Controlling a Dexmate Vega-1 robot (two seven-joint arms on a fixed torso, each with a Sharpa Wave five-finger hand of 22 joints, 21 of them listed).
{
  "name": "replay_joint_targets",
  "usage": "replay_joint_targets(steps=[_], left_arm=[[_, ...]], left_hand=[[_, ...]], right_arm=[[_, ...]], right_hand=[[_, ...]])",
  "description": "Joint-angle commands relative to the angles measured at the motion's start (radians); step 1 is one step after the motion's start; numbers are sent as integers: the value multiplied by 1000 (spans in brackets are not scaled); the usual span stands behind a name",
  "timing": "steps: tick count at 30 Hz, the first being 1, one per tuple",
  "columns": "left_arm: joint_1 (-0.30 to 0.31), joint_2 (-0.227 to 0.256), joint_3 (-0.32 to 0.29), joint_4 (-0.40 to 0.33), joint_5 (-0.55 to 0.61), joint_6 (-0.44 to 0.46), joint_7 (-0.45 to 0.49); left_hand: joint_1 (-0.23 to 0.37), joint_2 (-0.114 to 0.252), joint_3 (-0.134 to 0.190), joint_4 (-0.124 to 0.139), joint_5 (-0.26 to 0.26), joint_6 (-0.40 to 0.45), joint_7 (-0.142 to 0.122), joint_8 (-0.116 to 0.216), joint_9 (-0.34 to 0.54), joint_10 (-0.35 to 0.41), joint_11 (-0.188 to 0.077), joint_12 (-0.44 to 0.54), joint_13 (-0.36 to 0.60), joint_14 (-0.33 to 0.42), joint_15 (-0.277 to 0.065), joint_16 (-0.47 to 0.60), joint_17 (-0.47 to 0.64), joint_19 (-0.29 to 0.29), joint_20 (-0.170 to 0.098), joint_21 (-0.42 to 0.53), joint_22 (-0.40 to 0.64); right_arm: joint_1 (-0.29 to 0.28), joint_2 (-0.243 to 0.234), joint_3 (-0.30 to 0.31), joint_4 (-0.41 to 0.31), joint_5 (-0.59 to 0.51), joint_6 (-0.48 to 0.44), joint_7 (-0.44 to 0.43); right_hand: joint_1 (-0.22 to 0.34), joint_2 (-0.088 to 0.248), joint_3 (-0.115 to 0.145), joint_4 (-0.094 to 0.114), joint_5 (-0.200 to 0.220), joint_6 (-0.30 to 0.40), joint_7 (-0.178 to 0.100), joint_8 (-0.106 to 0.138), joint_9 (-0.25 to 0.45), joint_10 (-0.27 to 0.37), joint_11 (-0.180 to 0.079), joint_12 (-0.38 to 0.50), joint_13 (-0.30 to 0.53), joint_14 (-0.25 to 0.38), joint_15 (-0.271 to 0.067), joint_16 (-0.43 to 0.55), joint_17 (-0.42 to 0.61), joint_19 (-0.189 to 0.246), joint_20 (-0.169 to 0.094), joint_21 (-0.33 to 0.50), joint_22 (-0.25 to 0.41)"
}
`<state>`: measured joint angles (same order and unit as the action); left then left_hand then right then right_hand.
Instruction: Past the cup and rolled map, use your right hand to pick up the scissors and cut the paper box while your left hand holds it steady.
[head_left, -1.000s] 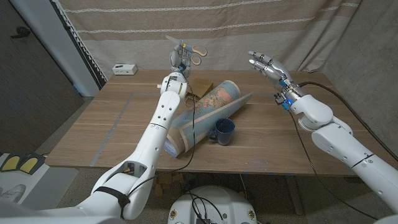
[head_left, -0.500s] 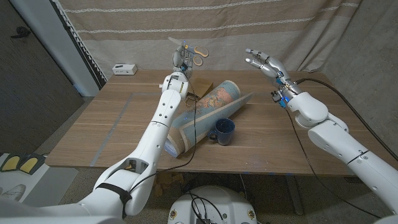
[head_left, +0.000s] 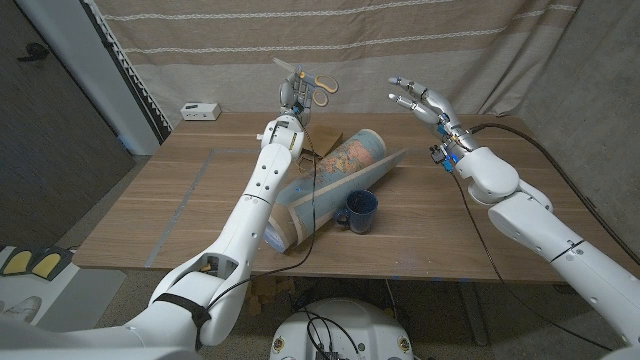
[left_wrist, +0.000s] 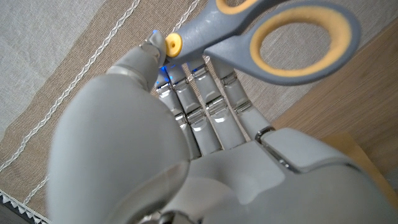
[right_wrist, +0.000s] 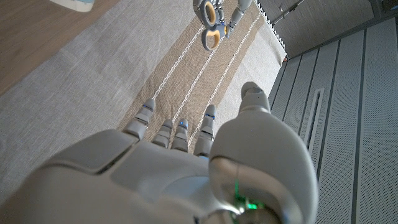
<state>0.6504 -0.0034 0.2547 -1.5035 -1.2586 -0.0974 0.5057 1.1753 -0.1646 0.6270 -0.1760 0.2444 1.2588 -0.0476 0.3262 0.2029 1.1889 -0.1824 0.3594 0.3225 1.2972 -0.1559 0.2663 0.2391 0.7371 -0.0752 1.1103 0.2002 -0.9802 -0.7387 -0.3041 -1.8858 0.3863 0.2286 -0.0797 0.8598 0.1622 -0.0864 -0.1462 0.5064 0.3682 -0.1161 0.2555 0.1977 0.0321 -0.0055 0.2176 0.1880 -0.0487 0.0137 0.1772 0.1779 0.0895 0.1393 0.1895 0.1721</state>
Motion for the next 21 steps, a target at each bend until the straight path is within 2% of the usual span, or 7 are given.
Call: replay_joint_targets(steps=[1,8,21], left_arm=[[10,1,5,-27,-6,13,15],[11,-8,4,-24,-19,13,12],[0,5,3,-31,-34,41,20]], left_hand=[[3,11,48,37,5,14,3,5,3,0,-6,-2,4,87,-83,6,4,-2,-100,5,0],[1,10,49,37,5,13,2,6,5,-1,-5,-2,4,86,-83,5,4,-4,-99,3,0],[1,9,51,36,7,13,0,10,13,-1,-5,-2,4,86,-83,5,4,-5,-99,3,0]], right_arm=[[4,16,-23,-17,-115,-1,-58],[-6,36,-38,-64,-202,-63,-138],[15,62,-69,-76,-280,-103,-175]], right_hand=[[10,-2,4,-1,0,8,-2,5,6,2,-7,5,3,-2,-10,5,2,-1,10,3,3],[15,-8,4,2,-1,48,3,19,9,5,-6,6,3,4,-16,8,2,1,9,3,3],[19,-16,1,3,-1,65,5,24,13,16,-7,10,3,13,-20,10,1,-7,14,0,2]])
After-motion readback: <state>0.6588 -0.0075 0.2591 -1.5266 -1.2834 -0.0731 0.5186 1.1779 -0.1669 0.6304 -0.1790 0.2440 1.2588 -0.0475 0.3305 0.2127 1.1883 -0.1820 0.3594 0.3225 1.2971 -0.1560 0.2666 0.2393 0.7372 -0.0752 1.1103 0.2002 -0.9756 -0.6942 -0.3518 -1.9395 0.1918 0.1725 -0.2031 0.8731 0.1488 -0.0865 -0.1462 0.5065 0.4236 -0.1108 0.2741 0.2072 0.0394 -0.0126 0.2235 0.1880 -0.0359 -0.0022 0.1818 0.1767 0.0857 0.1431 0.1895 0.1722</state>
